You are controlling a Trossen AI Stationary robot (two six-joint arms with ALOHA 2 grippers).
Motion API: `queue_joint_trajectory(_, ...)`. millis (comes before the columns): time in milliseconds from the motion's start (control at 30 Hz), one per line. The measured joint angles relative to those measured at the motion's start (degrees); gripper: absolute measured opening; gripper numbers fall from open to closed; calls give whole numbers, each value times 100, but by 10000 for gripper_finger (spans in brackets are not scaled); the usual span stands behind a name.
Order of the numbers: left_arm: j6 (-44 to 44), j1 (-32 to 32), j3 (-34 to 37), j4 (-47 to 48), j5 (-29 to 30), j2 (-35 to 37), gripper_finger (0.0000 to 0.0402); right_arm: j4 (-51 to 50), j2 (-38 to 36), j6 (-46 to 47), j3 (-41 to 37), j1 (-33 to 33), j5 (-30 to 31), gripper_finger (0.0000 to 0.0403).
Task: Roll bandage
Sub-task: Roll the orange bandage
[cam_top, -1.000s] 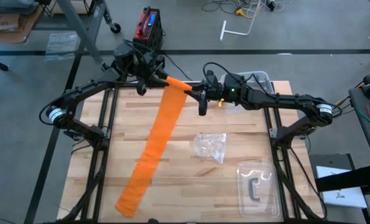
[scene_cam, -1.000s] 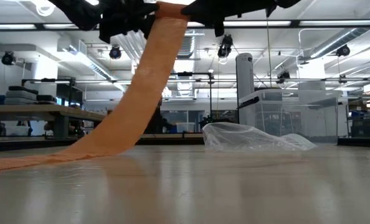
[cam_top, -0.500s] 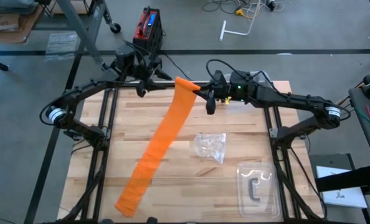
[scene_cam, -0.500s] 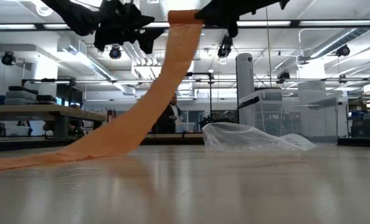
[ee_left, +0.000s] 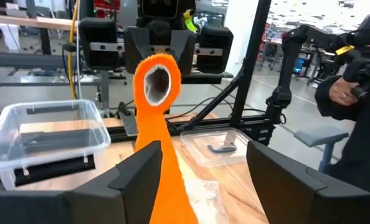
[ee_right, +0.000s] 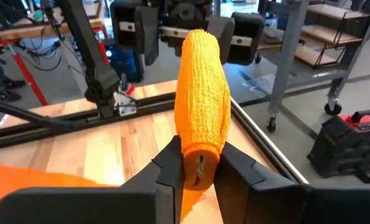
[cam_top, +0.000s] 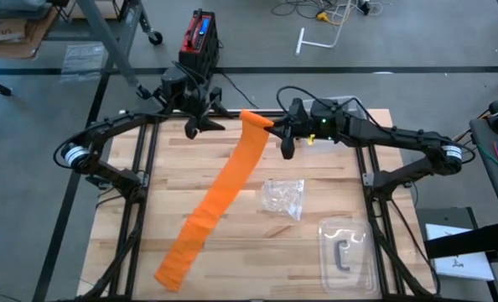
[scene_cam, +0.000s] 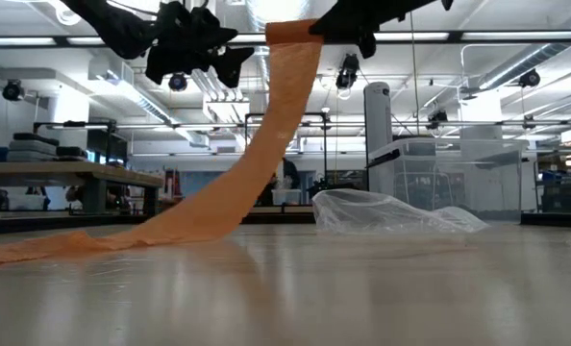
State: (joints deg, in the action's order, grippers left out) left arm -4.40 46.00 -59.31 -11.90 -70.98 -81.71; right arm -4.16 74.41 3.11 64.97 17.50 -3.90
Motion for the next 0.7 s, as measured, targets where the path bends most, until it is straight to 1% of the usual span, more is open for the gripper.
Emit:
queue_joint_trajectory(200, -93, 9, 242, 1, 575, 67, 233, 215, 16, 17, -87, 1, 48, 53)
queue_joint_trajectory(300, -70, 5, 383, 2, 605, 94, 240, 518, 12, 65, -189, 2, 48, 58)
queue_joint_trajectory(367, -53, 2, 457, 2, 628, 107, 243, 543, 3, 63, -232, 2, 48, 57)
queue_joint_trajectory(467, -50, 2, 552, -5, 818, 116, 244, 610, 3, 63, -311, -35, 51, 53)
queue_joint_trajectory(567, 8, -55, 630, -198, 958, 118, 242, 646, 1, -35, -356, -119, 53, 52)
queue_joint_trajectory(700, 74, -140, 654, -499, 953, 122, 237, 639, 9, -323, -372, -195, 50, 58)
